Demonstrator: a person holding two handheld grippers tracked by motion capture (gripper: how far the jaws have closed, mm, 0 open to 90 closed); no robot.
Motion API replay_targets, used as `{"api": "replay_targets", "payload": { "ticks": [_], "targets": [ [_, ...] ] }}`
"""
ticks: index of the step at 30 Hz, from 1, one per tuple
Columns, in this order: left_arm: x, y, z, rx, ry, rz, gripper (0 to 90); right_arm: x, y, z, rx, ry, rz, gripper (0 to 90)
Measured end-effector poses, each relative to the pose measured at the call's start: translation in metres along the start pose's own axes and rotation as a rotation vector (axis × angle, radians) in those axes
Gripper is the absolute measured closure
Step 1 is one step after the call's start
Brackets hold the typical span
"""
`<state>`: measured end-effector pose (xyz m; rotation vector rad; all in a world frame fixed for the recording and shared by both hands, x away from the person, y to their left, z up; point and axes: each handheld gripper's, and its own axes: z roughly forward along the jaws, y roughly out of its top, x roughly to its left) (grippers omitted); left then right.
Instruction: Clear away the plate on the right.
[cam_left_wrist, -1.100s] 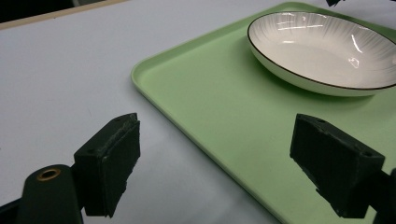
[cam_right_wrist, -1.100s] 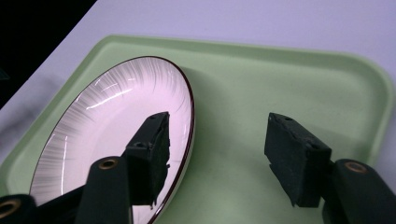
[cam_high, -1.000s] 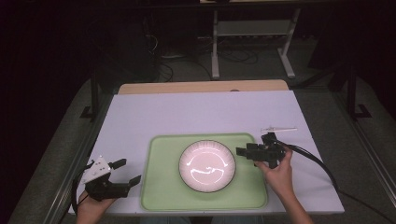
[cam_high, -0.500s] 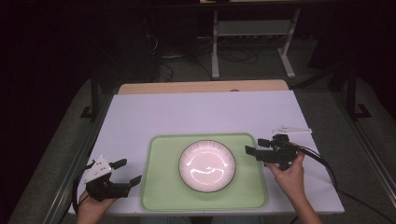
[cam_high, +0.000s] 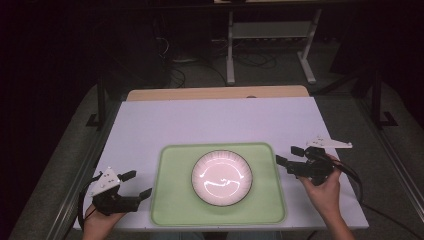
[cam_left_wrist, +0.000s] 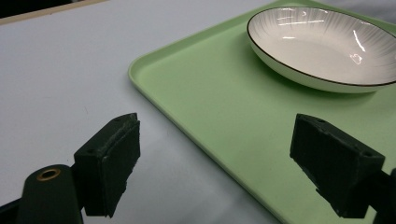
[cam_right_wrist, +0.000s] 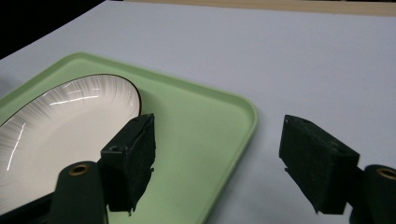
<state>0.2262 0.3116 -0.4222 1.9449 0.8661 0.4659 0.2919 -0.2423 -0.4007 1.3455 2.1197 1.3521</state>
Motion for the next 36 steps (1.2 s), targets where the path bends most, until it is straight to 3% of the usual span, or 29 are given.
{"api": "replay_targets", "payload": {
  "ticks": [18,36],
  "targets": [
    [0.001,0.0,0.0,0.002,0.005,0.001,15.9,-0.009,-0.011,-0.025,-0.024,-0.055,-0.024,25.4],
    [0.001,0.0,0.001,0.01,0.006,0.001,15.9,-0.014,-0.036,-0.041,-0.02,-0.088,-0.028,25.4]
  ]
}}
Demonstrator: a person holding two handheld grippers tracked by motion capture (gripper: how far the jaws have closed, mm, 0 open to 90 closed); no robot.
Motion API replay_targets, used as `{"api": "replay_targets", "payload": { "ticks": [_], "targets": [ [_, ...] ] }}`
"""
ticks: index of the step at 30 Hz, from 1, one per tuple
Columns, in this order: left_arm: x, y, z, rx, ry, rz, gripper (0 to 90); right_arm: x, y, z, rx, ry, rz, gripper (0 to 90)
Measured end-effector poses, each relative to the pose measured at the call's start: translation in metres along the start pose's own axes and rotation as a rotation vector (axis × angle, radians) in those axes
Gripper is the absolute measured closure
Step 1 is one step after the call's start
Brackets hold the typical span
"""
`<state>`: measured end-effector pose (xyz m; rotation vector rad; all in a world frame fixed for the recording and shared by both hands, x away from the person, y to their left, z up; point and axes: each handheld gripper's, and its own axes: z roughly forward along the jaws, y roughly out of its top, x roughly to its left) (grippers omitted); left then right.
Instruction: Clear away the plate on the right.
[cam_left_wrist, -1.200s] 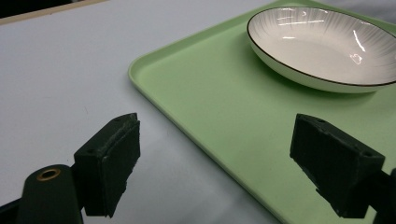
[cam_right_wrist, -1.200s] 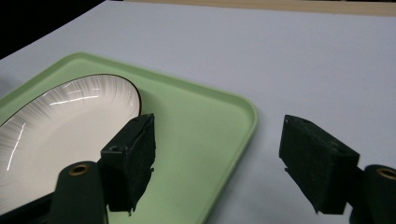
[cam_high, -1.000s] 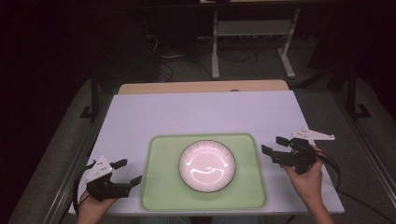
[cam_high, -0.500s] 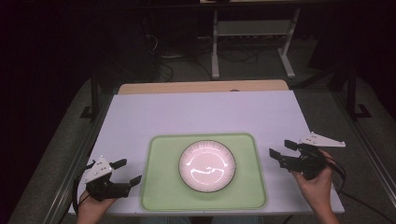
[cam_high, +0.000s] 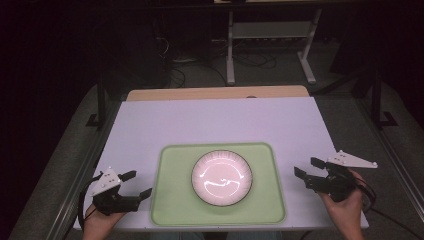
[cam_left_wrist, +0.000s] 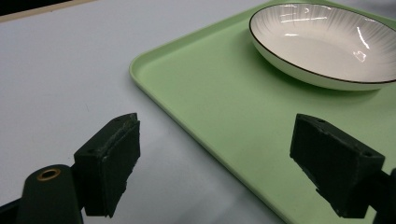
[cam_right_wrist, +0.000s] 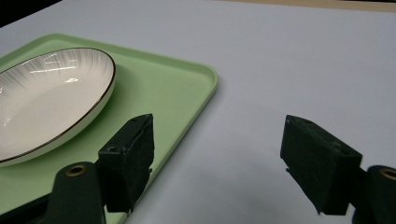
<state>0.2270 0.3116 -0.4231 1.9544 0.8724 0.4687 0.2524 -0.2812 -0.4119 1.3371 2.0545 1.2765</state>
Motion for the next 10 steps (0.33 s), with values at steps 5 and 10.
{"api": "replay_targets", "payload": {
  "ticks": [5,10],
  "targets": [
    [0.0,0.0,0.0,0.003,-0.002,0.002,15.9,0.0,-0.007,0.0,-0.004,-0.002,0.011,25.4],
    [0.0,0.0,0.001,0.002,-0.005,0.005,15.9,0.0,-0.015,-0.003,0.006,-0.011,0.011,25.4]
  ]
}}
